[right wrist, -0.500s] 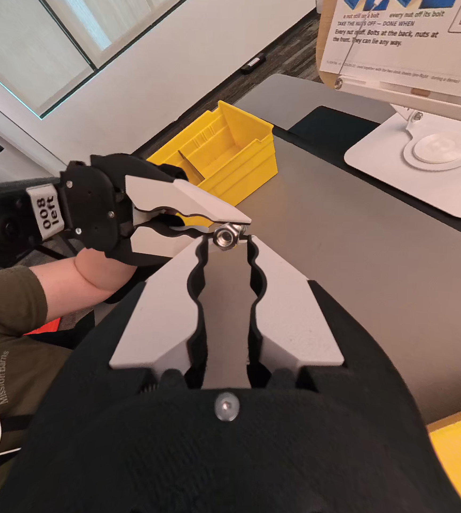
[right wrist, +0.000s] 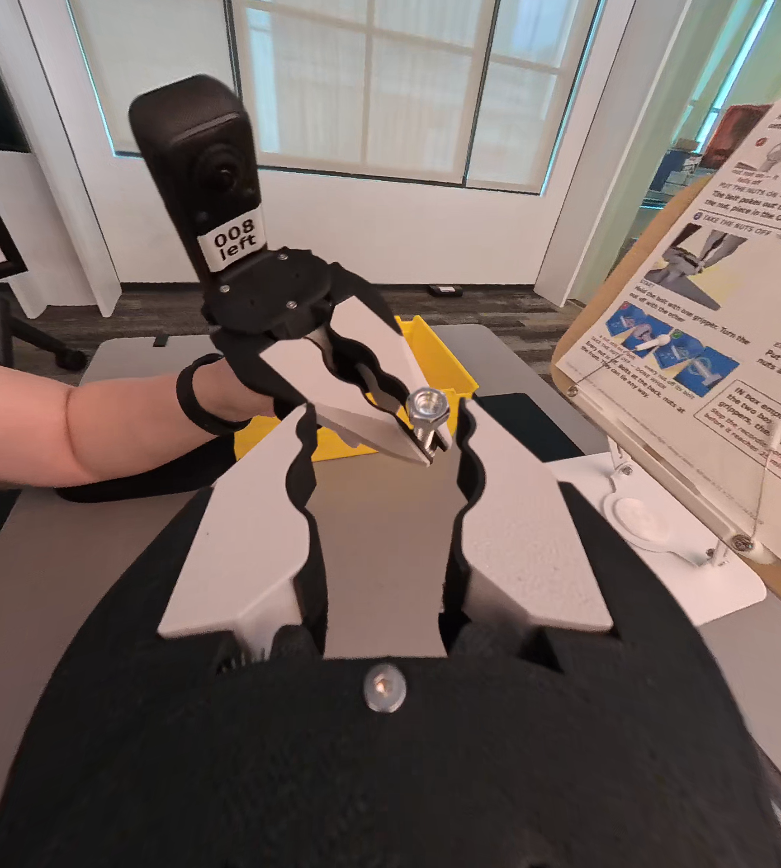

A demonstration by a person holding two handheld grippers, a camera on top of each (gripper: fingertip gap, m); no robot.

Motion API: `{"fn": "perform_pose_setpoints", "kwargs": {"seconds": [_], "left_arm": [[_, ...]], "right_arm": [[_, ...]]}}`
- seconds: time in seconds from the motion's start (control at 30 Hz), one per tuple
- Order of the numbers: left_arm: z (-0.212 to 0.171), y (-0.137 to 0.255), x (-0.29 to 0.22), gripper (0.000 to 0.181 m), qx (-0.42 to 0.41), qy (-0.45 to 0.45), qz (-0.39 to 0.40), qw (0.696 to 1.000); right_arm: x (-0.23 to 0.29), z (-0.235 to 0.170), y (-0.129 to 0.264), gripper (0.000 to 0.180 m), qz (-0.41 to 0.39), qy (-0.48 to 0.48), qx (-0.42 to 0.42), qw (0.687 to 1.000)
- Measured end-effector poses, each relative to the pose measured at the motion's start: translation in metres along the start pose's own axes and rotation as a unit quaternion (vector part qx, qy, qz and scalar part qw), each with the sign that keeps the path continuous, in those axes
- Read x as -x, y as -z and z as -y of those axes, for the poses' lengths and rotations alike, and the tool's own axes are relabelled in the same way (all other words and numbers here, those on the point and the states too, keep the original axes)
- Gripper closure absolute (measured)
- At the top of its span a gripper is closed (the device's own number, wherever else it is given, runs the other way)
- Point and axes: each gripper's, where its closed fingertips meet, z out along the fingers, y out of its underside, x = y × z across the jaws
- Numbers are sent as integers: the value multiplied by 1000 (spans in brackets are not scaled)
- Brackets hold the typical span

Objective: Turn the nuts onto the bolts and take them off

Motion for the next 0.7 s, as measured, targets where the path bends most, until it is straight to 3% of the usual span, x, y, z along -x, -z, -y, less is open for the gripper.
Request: {"fn": "perform_pose_setpoints", "kwargs": {"seconds": [0.03, 0.13, 0.23, 0.3, 0.5, 0.7], "left_arm": [[2, 1, 0, 174, -4, 5, -2, 1000], [4, 4, 5, 174, -10, 12, 6, 1000], [4, 7, 11, 174, -11, 22, 14, 1000], [5, 9, 11, 173, -19, 28, 9, 999], [16, 8, -4, 174, -46, 46, -34, 997], [26, 16, -1, 174, -73, 72, -42, 994]], "right_arm": [[2, 0, 0, 121, 4, 2, 0, 1000], [4, 4, 1, 123, -2, 15, -4, 1000], [14, 1, 4, 139, 26, 11, 19, 999], [10, 5, 7, 137, 8, 24, 14, 1000], [14, 22, 6, 92, 1, 58, -46, 997], [38, 19, 5, 84, 58, 66, -28, 996]]}}
